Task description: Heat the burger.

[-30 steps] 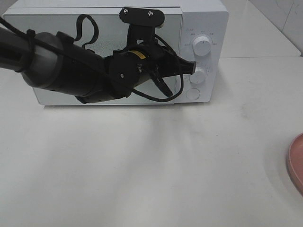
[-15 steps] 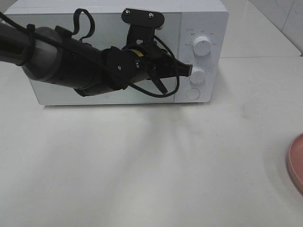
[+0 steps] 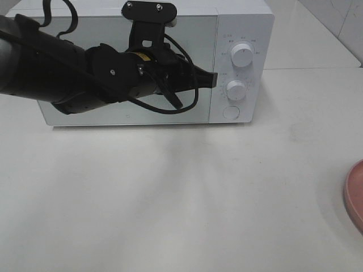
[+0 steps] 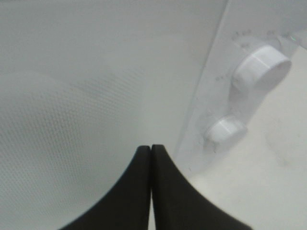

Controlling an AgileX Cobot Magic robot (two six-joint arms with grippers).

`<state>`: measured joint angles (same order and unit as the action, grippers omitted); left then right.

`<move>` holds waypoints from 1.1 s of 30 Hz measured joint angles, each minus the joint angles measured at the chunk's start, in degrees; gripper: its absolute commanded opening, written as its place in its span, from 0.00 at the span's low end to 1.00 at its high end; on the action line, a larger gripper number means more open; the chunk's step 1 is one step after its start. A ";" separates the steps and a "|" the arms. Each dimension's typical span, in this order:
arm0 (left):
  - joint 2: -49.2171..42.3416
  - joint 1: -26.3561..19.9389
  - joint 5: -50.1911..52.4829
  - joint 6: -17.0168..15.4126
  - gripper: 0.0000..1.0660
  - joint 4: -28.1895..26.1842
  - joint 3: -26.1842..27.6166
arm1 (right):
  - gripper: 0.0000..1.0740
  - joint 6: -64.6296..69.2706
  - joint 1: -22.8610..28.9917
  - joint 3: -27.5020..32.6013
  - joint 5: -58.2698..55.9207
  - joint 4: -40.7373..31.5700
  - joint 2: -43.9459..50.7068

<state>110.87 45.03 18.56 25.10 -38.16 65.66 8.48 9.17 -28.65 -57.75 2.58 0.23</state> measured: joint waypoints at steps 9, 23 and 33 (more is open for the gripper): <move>-2.98 0.23 -23.72 -0.11 0.95 -0.11 -0.57 | 0.70 0.00 0.00 0.00 0.00 0.00 0.00; -10.03 0.23 -46.12 -4.30 0.94 12.15 -0.57 | 0.70 0.00 0.00 0.00 0.00 0.00 0.00; -16.33 0.23 -59.76 -25.10 0.94 34.03 -0.57 | 0.70 0.00 0.00 0.00 0.00 0.00 0.00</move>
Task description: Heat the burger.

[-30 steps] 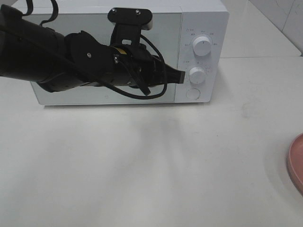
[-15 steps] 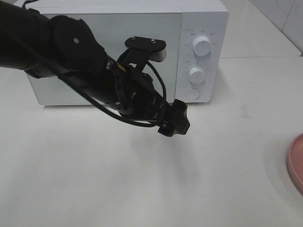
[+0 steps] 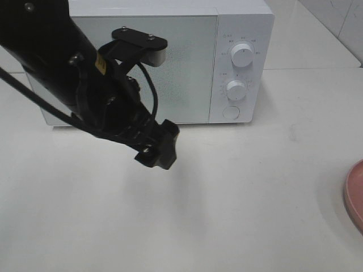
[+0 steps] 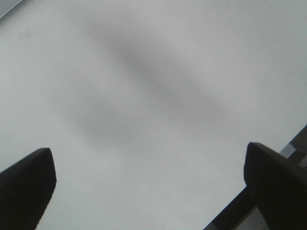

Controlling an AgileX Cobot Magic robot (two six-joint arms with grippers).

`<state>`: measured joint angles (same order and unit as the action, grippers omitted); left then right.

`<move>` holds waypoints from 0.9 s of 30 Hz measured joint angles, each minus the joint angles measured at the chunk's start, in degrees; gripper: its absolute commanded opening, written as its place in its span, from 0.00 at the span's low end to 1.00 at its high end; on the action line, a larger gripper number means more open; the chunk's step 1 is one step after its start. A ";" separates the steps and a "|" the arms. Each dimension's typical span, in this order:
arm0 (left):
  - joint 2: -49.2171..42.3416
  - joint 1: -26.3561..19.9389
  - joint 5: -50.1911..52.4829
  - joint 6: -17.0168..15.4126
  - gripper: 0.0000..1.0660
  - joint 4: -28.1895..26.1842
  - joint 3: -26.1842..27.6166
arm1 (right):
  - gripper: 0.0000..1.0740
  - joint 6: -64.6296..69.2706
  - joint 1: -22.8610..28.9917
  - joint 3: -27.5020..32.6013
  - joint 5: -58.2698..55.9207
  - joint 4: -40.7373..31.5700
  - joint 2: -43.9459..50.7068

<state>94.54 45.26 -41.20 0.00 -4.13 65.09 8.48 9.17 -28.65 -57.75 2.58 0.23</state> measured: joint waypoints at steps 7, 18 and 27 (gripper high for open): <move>-4.01 -0.52 -8.42 -7.91 0.94 9.57 0.00 | 0.70 0.00 0.00 0.00 0.00 0.00 0.00; -9.45 -15.58 -16.04 -3.04 0.94 4.13 0.00 | 0.70 0.00 0.00 0.00 0.00 0.00 0.00; -16.84 -28.93 -20.97 -1.15 0.94 3.15 0.00 | 0.70 0.00 0.00 0.00 0.00 0.00 0.00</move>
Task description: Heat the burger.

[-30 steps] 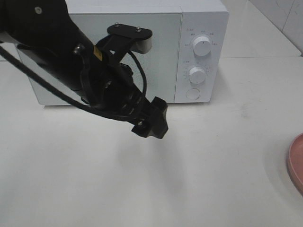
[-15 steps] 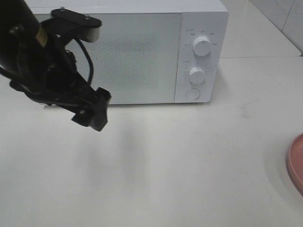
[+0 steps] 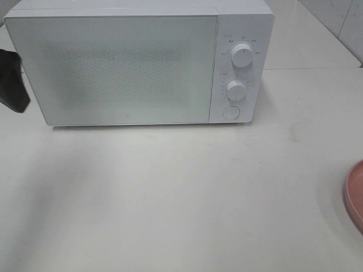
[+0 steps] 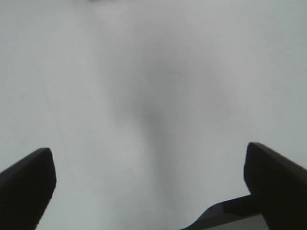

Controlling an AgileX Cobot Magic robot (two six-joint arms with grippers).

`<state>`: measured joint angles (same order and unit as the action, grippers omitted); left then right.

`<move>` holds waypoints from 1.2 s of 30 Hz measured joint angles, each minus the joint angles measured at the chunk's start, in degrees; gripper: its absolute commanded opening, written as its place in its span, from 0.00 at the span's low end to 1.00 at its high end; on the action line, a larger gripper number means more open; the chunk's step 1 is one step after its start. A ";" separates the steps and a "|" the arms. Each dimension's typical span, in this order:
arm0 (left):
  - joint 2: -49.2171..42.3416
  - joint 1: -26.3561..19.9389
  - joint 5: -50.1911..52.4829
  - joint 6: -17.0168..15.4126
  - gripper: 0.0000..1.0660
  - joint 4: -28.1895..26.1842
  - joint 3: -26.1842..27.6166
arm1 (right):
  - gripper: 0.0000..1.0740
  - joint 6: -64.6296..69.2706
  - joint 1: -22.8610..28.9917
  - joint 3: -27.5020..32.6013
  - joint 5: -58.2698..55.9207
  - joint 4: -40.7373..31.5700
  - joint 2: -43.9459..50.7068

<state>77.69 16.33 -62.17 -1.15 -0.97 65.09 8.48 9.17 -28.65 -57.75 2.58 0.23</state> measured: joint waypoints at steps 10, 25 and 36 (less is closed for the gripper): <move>-12.26 -13.18 -3.61 2.12 0.94 0.00 -4.01 | 0.70 0.00 0.00 0.00 0.00 0.00 0.00; -34.49 -16.21 -4.07 2.12 0.94 -1.49 -25.73 | 0.70 0.00 0.00 0.00 0.00 0.00 0.00; -53.46 -16.21 -0.34 2.01 0.94 -2.52 -35.18 | 0.70 0.00 0.00 0.00 0.00 0.00 0.00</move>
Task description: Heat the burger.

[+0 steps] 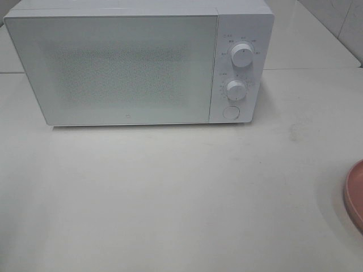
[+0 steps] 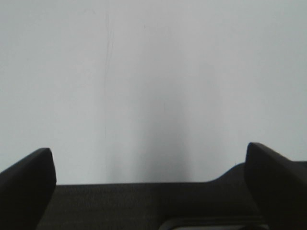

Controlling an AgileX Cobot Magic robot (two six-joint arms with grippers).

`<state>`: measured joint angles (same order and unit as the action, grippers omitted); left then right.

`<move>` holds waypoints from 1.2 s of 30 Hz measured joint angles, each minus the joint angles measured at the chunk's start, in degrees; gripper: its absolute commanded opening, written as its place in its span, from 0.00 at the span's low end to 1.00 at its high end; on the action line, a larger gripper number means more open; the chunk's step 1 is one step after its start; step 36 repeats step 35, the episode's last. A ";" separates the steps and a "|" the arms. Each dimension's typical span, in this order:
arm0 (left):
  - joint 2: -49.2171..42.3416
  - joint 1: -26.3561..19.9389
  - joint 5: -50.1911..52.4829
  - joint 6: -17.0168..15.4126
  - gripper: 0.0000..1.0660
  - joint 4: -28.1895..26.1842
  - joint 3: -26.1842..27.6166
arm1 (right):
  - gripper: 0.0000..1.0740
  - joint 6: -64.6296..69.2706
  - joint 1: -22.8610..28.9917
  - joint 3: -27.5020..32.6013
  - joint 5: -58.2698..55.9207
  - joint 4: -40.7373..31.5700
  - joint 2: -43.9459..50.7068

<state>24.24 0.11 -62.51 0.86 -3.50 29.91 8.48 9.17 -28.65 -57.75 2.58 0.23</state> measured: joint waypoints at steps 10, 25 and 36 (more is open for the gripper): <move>-14.32 0.00 0.29 0.00 0.94 -0.06 -0.11 | 0.70 0.00 0.00 0.00 0.00 0.00 0.00; -24.47 0.00 0.34 0.00 0.94 -0.69 -0.11 | 0.70 0.00 0.00 0.00 0.00 0.00 0.00; -24.47 0.00 0.34 0.00 0.94 -0.69 -0.11 | 0.70 0.00 0.00 0.00 0.00 0.00 0.00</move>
